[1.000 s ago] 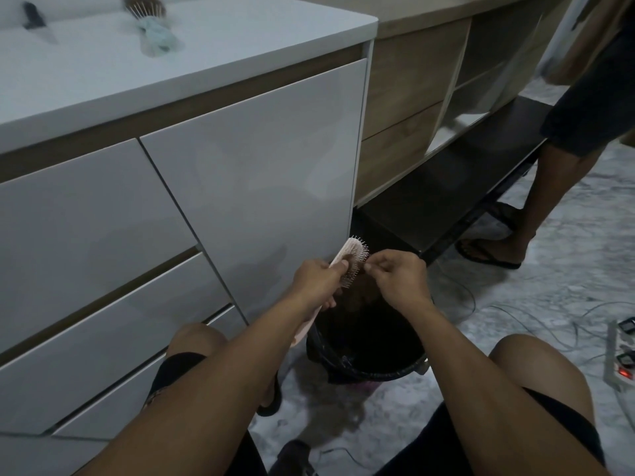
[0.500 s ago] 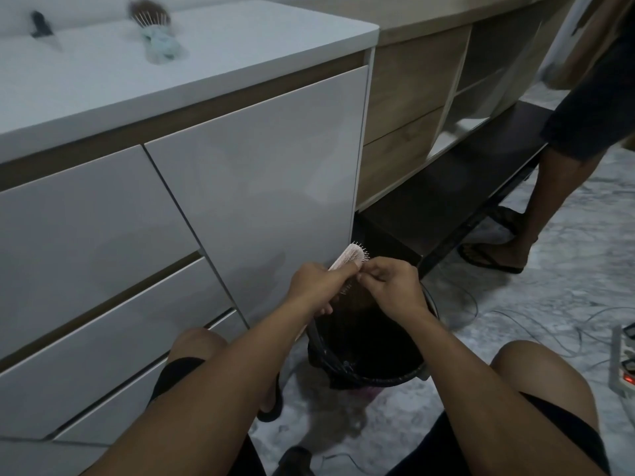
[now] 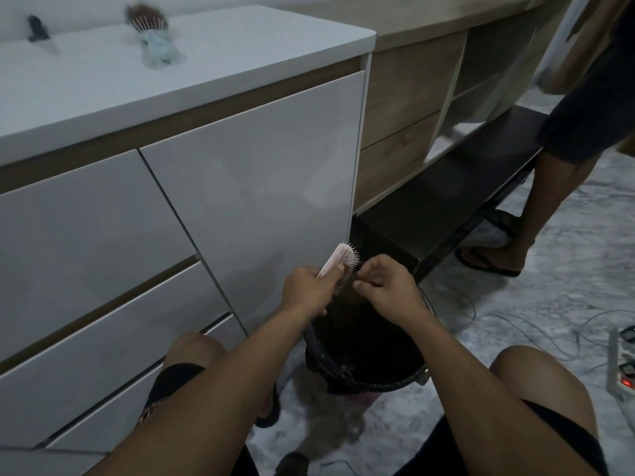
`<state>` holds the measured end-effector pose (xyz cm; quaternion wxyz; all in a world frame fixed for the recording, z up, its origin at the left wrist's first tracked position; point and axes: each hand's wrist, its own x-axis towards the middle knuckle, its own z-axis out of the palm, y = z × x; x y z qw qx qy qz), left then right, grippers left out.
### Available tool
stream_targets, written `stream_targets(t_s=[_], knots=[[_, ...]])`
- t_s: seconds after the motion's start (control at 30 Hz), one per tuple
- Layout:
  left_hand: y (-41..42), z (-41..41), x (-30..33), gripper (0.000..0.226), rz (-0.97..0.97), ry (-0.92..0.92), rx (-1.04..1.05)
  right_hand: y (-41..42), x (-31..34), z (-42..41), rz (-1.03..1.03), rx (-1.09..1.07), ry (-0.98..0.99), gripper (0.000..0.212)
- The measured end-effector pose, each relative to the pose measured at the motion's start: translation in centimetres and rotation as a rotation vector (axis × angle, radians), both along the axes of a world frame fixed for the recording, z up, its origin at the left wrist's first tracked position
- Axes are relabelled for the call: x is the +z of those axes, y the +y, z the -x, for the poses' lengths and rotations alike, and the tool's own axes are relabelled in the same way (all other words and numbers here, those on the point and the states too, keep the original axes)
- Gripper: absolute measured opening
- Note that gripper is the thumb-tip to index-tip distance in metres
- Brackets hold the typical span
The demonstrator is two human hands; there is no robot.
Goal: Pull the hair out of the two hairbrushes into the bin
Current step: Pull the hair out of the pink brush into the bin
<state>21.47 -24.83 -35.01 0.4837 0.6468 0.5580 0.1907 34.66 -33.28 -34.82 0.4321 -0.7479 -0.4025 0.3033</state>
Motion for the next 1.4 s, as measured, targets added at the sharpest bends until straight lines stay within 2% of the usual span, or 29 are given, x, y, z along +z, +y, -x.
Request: stream_targets(t_s=[0.07,0.13,0.27,0.47,0.53,0.67,0.77,0.93,1.13,1.23,1.33,1.4], knots=[[0.1,0.0,0.2,0.046,0.004,-0.006,-0.020,0.0,-0.2,0.1,-0.038,0.017,0.170,0.032],[0.1,0.0,0.2,0.046,0.001,-0.011,-0.032,-0.1,-0.4,0.4,-0.055,0.015,0.197,0.034],[0.3,0.0,0.5,0.048,0.000,0.000,-0.033,0.0,-0.3,0.3,-0.001,-0.023,0.029,0.014],[0.6,0.1,0.3,0.048,-0.052,0.043,-0.032,0.0,-0.1,-0.5,0.086,-0.027,-0.179,0.020],[0.5,-0.1,0.3,0.047,-0.020,0.006,-0.048,0.0,-0.1,-0.4,0.085,-0.030,-0.117,0.021],[0.5,-0.5,0.3,0.040,0.039,-0.016,-0.111,0.1,-0.1,0.1,-0.018,-0.005,0.200,0.033],[0.5,-0.7,0.2,0.031,0.098,-0.049,-0.136,-0.1,-0.3,0.4,-0.043,-0.029,0.266,0.035],[0.8,-0.2,0.1,0.034,0.053,-0.042,-0.107,0.1,-0.4,-0.4,0.012,-0.100,0.077,0.023],[1.0,0.0,0.1,0.035,0.040,-0.018,-0.095,0.3,-0.9,-0.7,0.040,-0.174,-0.055,0.026],[0.7,-0.3,0.2,0.031,0.076,-0.018,-0.122,0.1,-0.8,-0.4,-0.016,-0.082,0.030,0.029],[0.7,-0.4,0.6,0.025,0.125,-0.036,-0.128,-0.1,-0.8,0.1,-0.081,0.088,0.028,0.053],[0.7,-0.5,0.9,0.023,0.154,-0.057,-0.121,-0.2,-0.6,0.5,-0.117,0.115,-0.027,0.048]])
